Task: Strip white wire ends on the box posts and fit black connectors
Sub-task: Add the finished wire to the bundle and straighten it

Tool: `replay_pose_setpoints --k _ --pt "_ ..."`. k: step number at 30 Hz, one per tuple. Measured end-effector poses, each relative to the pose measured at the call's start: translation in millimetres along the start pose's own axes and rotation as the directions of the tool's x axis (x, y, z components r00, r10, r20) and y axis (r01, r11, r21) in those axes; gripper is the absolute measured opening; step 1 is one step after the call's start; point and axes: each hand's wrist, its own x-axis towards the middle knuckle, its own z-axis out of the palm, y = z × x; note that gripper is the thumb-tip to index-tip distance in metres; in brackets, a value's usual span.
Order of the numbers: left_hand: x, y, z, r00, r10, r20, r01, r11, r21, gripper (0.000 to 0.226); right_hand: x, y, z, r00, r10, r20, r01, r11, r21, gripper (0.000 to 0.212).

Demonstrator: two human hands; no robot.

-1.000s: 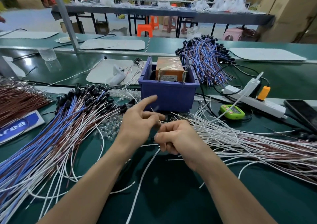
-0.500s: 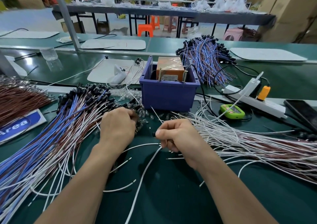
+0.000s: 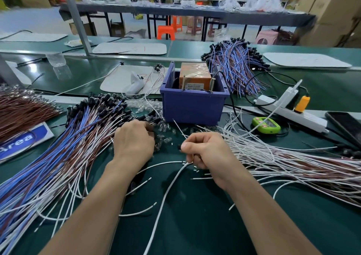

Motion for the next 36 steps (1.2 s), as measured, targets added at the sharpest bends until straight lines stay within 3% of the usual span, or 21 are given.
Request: replay_pose_setpoints --k 4,8,10,14,18,21,24,30,36 --pt "-4 -2 -1 0.989 0.048 -0.143 -0.051 0.998 -0.022 0.014 1 0 0 1.000 -0.012 -0.019 0.013 0.999 0.031 0.026" --pt "-16 5 -9 0.887 0.121 -0.445 -0.152 0.988 -0.035 0.008 2 -1 -2 0.996 -0.040 -0.080 0.047 0.996 0.081 0.027" --pt "-22 10 -13 0.869 0.079 -0.488 -0.164 0.977 -0.135 0.007 3 -1 -4 0.992 -0.052 -0.113 0.066 0.991 0.120 0.029" --pt "-33 23 -11 0.967 -0.021 -0.254 -0.127 0.824 -0.553 0.008 4 -2 -7 0.984 -0.070 -0.163 0.103 0.973 0.207 0.034" --pt "-40 33 -6 0.998 0.051 -0.020 -0.045 0.557 -0.829 0.020 5 -4 -8 0.975 -0.070 -0.209 0.119 0.966 0.231 0.036" --pt "-39 34 -10 0.985 0.143 0.098 0.040 0.364 -0.931 0.028 5 -4 -12 0.981 -0.055 -0.187 0.100 0.966 0.238 0.023" --pt "-40 34 -14 0.973 0.197 0.122 0.055 0.313 -0.948 0.029 4 -5 -15 0.994 -0.047 -0.099 0.072 0.964 0.257 0.016" --pt "-42 34 -20 0.967 0.238 0.095 0.046 0.204 -0.978 0.014 5 -4 -24 0.996 -0.078 0.052 0.047 0.896 0.441 0.027" --pt "-43 34 -22 0.967 0.248 0.057 0.001 0.220 -0.976 0.013 7 0 -33 0.972 -0.146 0.181 0.045 0.882 0.469 0.024"
